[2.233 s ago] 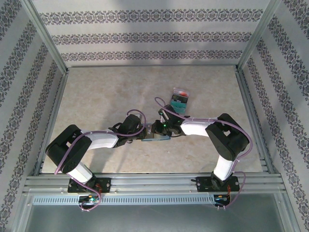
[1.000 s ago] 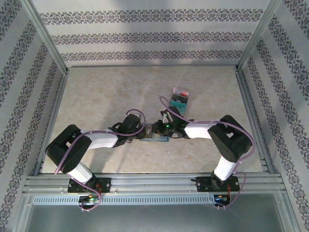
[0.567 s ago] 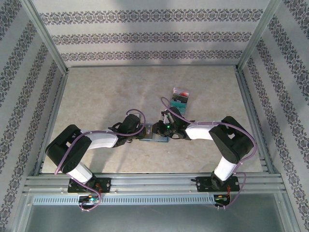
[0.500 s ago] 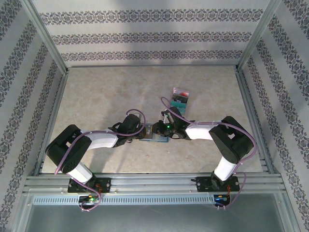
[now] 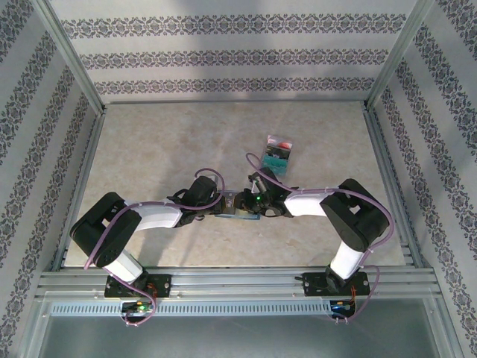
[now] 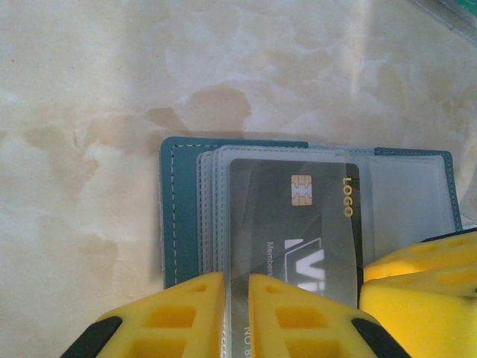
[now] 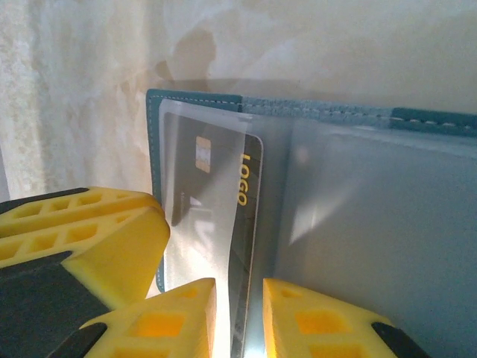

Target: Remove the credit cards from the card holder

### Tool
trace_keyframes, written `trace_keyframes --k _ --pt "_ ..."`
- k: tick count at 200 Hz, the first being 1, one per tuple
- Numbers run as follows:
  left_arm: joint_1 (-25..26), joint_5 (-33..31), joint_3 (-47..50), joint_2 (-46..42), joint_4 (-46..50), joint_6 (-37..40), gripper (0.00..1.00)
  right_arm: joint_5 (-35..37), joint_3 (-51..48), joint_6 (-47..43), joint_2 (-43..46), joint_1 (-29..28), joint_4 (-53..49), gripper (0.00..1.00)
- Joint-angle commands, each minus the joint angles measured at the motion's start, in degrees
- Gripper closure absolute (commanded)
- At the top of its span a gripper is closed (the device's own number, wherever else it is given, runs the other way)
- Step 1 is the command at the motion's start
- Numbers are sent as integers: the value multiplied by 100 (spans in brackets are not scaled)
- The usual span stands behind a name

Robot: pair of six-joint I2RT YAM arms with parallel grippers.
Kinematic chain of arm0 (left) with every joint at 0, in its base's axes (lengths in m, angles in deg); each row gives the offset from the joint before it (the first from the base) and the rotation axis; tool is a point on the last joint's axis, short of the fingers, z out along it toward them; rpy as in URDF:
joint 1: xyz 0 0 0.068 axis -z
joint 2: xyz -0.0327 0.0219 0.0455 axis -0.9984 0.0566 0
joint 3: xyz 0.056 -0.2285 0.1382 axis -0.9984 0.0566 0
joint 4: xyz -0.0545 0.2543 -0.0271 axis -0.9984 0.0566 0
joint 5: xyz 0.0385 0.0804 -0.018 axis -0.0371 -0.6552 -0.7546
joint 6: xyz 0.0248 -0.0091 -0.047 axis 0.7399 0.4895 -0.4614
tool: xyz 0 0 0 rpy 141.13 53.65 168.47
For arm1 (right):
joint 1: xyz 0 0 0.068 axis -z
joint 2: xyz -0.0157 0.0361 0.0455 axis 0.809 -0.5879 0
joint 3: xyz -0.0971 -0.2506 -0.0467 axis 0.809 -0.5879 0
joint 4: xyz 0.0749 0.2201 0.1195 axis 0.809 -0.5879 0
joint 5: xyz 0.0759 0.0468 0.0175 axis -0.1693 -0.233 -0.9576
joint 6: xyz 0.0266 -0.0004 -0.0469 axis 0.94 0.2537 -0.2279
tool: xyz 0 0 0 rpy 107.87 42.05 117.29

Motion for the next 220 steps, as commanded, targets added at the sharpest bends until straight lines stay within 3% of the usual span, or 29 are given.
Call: trace_keyframes --k 1,220 --pt "-23 2 -5 -64 186 14 84 87 144 72 -125 -80 -86 76" --pt "-18 26 -9 -56 227 33 84 -161 69 153 257 27 229 80"
